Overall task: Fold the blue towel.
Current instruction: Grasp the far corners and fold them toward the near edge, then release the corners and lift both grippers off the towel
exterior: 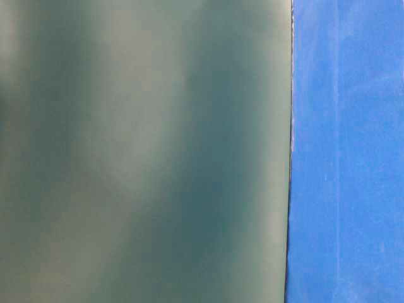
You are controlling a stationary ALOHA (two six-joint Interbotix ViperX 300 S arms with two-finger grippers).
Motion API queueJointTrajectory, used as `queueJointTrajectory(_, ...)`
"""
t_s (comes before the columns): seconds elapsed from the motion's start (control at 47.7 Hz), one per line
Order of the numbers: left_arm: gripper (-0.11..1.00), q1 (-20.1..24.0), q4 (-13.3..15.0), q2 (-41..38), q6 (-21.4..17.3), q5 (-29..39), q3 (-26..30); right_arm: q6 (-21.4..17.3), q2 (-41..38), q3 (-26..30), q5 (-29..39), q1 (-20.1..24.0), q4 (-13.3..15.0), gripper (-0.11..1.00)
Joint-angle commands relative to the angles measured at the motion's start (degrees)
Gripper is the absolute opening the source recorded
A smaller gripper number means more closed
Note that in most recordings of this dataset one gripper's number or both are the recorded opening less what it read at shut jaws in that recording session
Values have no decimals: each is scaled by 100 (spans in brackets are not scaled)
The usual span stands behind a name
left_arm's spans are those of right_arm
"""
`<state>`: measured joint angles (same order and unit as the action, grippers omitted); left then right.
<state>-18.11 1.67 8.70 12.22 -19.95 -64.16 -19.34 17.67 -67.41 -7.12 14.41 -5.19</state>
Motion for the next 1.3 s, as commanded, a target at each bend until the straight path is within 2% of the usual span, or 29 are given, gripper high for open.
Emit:
queueJointTrajectory(0.0,2,-26,0,-26,-9,26,176,-97,-53,149,97,53,-18,5)
queueJointTrajectory(0.251,2,-26,18,-176,9,492,404,-211,-264,334,360,88,-18,5)
queueJointTrajectory(0.377,2,44,18,-176,141,527,404,-272,-299,378,369,123,-35,7)
queueJointTrajectory(0.419,2,79,18,-158,193,527,404,-299,-290,378,369,123,-26,15)
queueJointTrajectory(0.503,7,105,18,-149,299,527,396,-290,-255,387,369,123,-18,41)
queueJointTrajectory(0.566,21,114,9,-141,352,527,404,-229,-185,404,369,97,0,59)
queueJointTrajectory(0.608,33,123,9,-132,352,527,404,-211,-123,404,369,53,18,64)
queueJointTrajectory(0.733,73,334,18,-44,343,633,378,-193,149,352,527,-308,123,58)
queueJointTrajectory(0.775,84,439,9,0,299,694,360,-193,246,334,615,-554,167,58)
queueJointTrajectory(0.817,89,554,9,35,281,765,343,-185,290,316,694,-773,220,59)
queueJointTrajectory(0.943,87,1090,0,97,246,896,290,-176,308,281,905,-1397,563,59)
queueJointTrajectory(1.048,87,1617,0,123,246,932,255,-176,264,290,949,-1740,826,59)
queueJointTrajectory(1.153,87,1784,-18,105,220,932,246,-176,141,281,958,-1934,993,59)
queueJointTrajectory(1.278,87,1854,-9,44,62,932,211,-176,-97,281,940,-1995,1028,59)
